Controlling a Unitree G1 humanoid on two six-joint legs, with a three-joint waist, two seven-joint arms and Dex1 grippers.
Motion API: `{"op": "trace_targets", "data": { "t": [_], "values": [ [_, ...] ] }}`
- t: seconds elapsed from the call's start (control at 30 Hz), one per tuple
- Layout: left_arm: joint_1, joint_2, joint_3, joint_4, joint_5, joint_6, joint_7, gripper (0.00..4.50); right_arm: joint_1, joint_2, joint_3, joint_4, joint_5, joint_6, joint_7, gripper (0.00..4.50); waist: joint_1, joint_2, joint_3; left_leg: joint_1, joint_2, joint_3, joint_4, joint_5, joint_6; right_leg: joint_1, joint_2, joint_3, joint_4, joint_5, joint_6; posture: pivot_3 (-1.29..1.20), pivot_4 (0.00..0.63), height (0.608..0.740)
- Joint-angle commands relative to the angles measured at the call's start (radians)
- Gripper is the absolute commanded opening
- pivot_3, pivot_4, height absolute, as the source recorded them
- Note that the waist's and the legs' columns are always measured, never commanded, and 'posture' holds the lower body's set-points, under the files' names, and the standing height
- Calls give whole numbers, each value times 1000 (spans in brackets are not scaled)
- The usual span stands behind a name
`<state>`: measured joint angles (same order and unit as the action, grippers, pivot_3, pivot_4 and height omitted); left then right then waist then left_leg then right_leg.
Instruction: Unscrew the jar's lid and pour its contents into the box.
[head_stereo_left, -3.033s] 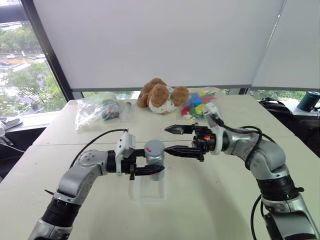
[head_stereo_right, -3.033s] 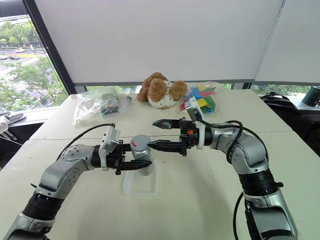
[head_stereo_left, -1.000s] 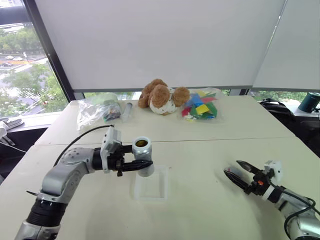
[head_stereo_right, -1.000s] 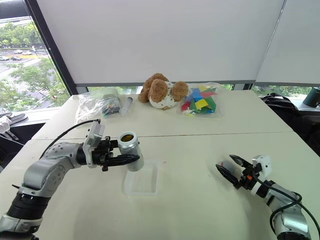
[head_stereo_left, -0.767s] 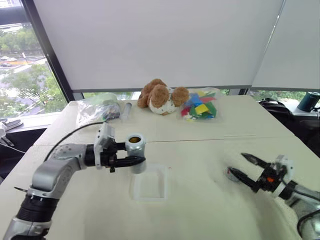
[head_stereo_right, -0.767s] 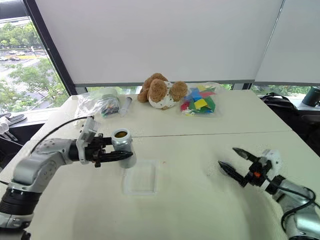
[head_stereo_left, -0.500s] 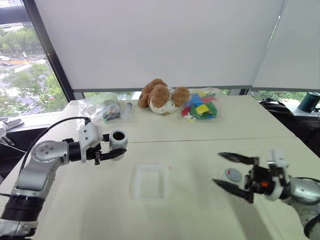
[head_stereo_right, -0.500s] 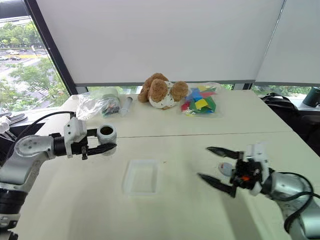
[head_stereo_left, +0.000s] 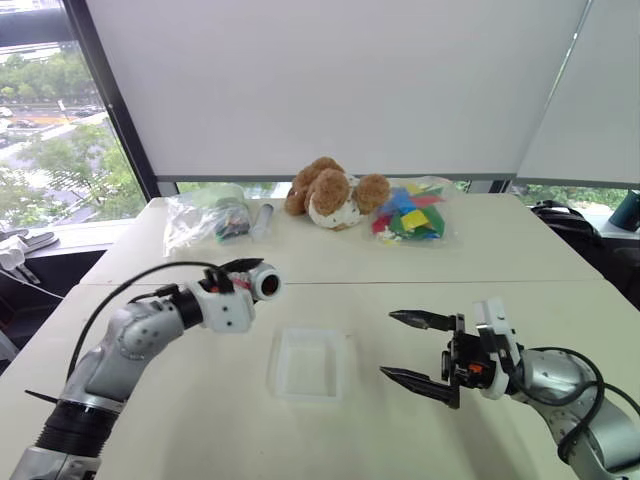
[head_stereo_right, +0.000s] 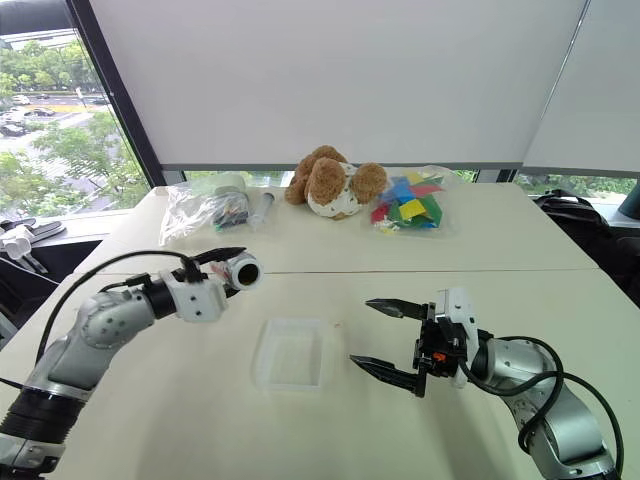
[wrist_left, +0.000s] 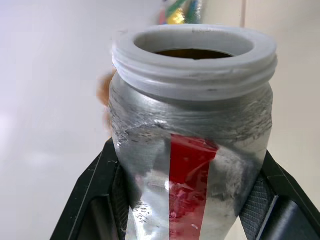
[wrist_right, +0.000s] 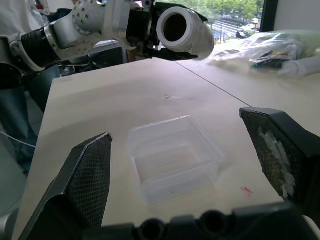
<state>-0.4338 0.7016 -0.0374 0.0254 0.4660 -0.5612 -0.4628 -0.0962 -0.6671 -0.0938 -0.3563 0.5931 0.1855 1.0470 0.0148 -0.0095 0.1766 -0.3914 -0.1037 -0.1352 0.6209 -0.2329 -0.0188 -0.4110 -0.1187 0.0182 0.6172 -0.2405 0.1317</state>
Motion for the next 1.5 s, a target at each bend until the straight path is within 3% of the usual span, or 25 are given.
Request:
{"op": "trace_targets", "data": {
  "t": [0.03,0.23,0.33,0.47,0.63,0.83,0.93,1.03,1.13,1.2,1.23,1.27,1.5],
  "values": [
    [-23,2,-27,16,225,-92,243,2103,-1,10,-8,-9,0,-7,-10,4455,-1,0,0,0,0,0,0,0,0,0,0,0,0,0,0,0,150,740],
    [-89,54,-191,32,786,-45,827,2103,17,8,-18,-19,-1,7,-28,4455,0,0,0,0,-1,0,0,0,0,0,0,0,0,2,4,0,150,740],
    [-104,66,-257,56,890,-13,1014,2103,26,9,-20,-28,-1,12,-38,4455,0,0,0,0,-1,0,0,0,0,1,0,0,1,3,5,0,150,740],
    [-125,79,-345,81,1111,174,1232,2103,44,7,-22,-41,-1,20,-51,4455,-2,0,0,0,-1,0,0,0,0,0,0,0,3,3,5,0,150,740],
    [-165,65,-452,175,1245,323,1396,2103,51,12,-17,-54,0,32,-71,4455,-1,0,0,0,-2,0,3,0,0,0,0,-1,6,2,6,0,150,740],
    [-179,68,-521,240,1210,331,1403,2103,54,20,-17,-67,5,48,-94,4455,-2,-1,0,1,-2,0,3,0,0,-1,0,0,9,2,6,0,150,740],
    [-154,83,-486,150,1078,253,1337,2103,64,19,-23,-73,7,54,-100,4455,-2,-1,0,1,-2,0,4,0,0,-1,0,0,10,2,6,0,150,740],
    [-142,94,-431,102,848,133,1216,2103,78,16,-31,-74,8,51,-97,4455,-1,-1,0,0,-2,-1,5,0,0,-1,-1,0,10,2,6,0,150,740],
    [-133,102,-336,107,441,26,955,2103,86,17,-38,-71,10,44,-94,4455,-3,0,0,0,-2,-1,5,0,0,-1,-1,0,11,2,6,0,150,740],
    [-99,88,-292,91,11,38,651,2103,91,18,-50,-66,14,38,-92,4455,-5,0,-1,0,-2,-1,6,0,0,-1,-1,0,11,2,6,0,150,740],
    [-51,69,-261,32,-222,128,492,2103,93,18,-56,-61,12,30,-90,4455,-7,1,-1,0,-2,0,6,0,0,-1,-1,0,11,2,6,0,150,740],
    [-18,60,-229,-9,-356,179,399,2103,96,17,-61,-57,11,25,-86,4455,-9,1,-1,0,-2,0,6,0,0,-2,-1,0,11,2,6,0,150,740],
    [167,24,62,-150,-904,644,104,2103,66,65,-98,-34,69,-6,-80,4455,-13,1,-1,1,-1,-1,7,-1,1,-1,0,0,12,2,5,0,150,740]
  ]
}}
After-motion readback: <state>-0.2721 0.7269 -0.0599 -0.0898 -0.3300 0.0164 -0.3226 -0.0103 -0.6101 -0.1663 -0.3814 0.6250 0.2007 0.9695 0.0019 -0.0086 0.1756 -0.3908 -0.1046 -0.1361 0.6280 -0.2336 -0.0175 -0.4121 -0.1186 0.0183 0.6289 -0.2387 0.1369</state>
